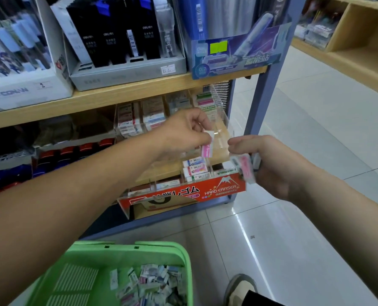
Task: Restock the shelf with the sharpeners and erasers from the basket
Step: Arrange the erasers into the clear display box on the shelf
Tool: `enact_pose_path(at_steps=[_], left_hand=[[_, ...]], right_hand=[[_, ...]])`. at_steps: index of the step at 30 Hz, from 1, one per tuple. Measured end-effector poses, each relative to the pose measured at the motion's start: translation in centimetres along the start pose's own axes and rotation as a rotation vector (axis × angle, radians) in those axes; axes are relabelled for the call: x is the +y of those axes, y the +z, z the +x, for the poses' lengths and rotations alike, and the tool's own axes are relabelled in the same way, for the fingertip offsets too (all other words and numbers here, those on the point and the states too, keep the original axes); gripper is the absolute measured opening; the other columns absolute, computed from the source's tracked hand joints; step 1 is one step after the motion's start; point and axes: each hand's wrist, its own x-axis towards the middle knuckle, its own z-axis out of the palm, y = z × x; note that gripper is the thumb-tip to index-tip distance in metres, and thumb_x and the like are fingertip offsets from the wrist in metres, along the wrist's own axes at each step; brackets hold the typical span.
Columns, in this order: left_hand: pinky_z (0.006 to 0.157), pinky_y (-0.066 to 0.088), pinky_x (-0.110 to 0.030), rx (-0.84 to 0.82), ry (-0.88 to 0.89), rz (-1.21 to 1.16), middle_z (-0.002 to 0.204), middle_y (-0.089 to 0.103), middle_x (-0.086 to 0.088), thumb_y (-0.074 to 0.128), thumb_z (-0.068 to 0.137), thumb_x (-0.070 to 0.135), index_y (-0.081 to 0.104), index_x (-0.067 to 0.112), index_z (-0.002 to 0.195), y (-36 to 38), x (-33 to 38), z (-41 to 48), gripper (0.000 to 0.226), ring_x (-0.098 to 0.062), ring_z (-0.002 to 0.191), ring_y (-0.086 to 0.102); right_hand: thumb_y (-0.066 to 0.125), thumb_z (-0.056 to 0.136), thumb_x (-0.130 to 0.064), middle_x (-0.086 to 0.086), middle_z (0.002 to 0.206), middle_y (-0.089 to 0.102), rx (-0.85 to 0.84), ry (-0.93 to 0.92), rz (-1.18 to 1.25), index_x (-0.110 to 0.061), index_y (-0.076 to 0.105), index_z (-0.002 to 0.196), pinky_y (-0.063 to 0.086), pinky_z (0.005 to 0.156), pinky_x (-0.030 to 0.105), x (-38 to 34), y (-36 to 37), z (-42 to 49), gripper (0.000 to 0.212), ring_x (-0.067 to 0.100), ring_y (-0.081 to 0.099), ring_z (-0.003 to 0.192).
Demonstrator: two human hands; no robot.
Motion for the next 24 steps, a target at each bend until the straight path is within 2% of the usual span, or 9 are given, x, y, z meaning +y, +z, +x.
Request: enact_pose_path(at_steps=[4, 6, 8, 11, 14, 18, 20, 22, 24], left_hand=[[0.059, 0.058, -0.023, -0.024, 0.025, -0.017, 0.1, 0.071, -0.011, 0.07, 0.092, 0.005, 0.067, 0.021, 0.114, 1.9, -0.4, 0.3, 0.028, -0.015, 0.074, 0.073], [0.065, 0.062, -0.032, -0.021, 0.064, 0.035, 0.097, 0.072, -0.012, 0.075, 0.089, 0.007, 0.071, 0.018, 0.105, 3.1, -0.8, 0.7, 0.02, -0.02, 0.078, 0.074], [0.072, 0.064, -0.042, 0.003, 0.091, 0.116, 0.089, 0.074, -0.003, 0.085, 0.082, 0.014, 0.075, 0.021, 0.092, 4.2, -1.6, 1.1, 0.016, -0.019, 0.08, 0.073], [0.073, 0.062, -0.041, 0.016, 0.096, 0.274, 0.077, 0.072, 0.012, 0.085, 0.08, 0.018, 0.075, 0.025, 0.08, 5.1, -2.5, 1.7, 0.012, -0.01, 0.075, 0.07], [0.072, 0.062, -0.038, 0.003, 0.098, 0.392, 0.077, 0.071, 0.014, 0.08, 0.084, 0.02, 0.074, 0.026, 0.077, 5.3, -2.4, 1.9, 0.011, -0.008, 0.075, 0.067], [0.074, 0.06, -0.034, -0.155, 0.098, 0.672, 0.084, 0.071, 0.013, 0.064, 0.093, 0.028, 0.076, 0.028, 0.084, 5.5, -1.4, 1.7, 0.015, -0.014, 0.084, 0.066], [0.078, 0.058, -0.032, -0.15, 0.105, 0.598, 0.092, 0.071, 0.013, 0.06, 0.097, 0.024, 0.078, 0.027, 0.095, 5.5, -1.3, 1.5, 0.019, -0.013, 0.09, 0.066], [0.079, 0.055, -0.029, -0.032, 0.16, 0.392, 0.099, 0.071, 0.013, 0.058, 0.1, 0.02, 0.078, 0.026, 0.104, 5.4, -0.9, 0.8, 0.02, -0.006, 0.091, 0.065], [0.064, 0.052, -0.024, 0.001, 0.149, 0.039, 0.094, 0.073, 0.005, 0.059, 0.104, 0.022, 0.076, 0.022, 0.106, 5.1, -0.2, -0.3, 0.017, 0.0, 0.072, 0.065]], right_hand=[[0.079, 0.085, -0.005, 0.008, 0.091, 0.081, -0.038, -0.015, 0.045, -0.012, 0.065, 0.118, 0.065, 0.07, 0.038, -0.4, -0.3, -0.5, 0.037, 0.023, 0.08, 0.078], [0.08, 0.087, -0.005, 0.012, 0.096, 0.08, 0.035, -0.027, 0.05, -0.006, 0.067, 0.119, 0.065, 0.071, 0.039, -0.1, -0.5, -0.5, 0.035, 0.022, 0.079, 0.075], [0.078, 0.09, -0.009, 0.016, 0.1, 0.08, 0.096, -0.044, 0.032, -0.004, 0.07, 0.115, 0.064, 0.075, 0.041, 0.3, -0.8, -0.4, 0.027, 0.023, 0.077, 0.074], [0.075, 0.095, -0.017, 0.017, 0.102, 0.079, 0.159, -0.051, 0.021, -0.006, 0.07, 0.113, 0.061, 0.087, 0.045, 0.5, -1.3, -0.5, 0.021, 0.024, 0.077, 0.077], [0.072, 0.099, -0.023, 0.014, 0.104, 0.077, 0.223, -0.039, 0.041, -0.01, 0.069, 0.113, 0.062, 0.077, 0.042, 0.7, -1.8, -0.3, 0.018, 0.026, 0.076, 0.082], [0.067, 0.102, -0.02, 0.01, 0.101, 0.077, 0.229, -0.01, 0.046, -0.012, 0.069, 0.112, 0.058, 0.058, 0.031, 0.9, -2.0, -0.3, 0.013, 0.023, 0.076, 0.079], [0.06, 0.1, -0.01, 0.01, 0.1, 0.077, 0.192, 0.003, 0.092, -0.011, 0.07, 0.11, 0.061, 0.061, 0.032, 0.8, -2.0, -0.3, 0.014, 0.022, 0.077, 0.076], [0.056, 0.095, 0.0, 0.013, 0.101, 0.079, 0.131, 0.008, 0.127, -0.01, 0.072, 0.109, 0.066, 0.079, 0.039, 0.7, -2.0, -0.3, 0.024, 0.026, 0.078, 0.083], [0.057, 0.09, 0.01, 0.015, 0.108, 0.077, 0.088, -0.009, 0.137, -0.01, 0.069, 0.118, 0.063, 0.09, 0.046, 0.6, -1.9, -0.2, 0.037, 0.033, 0.077, 0.095]])
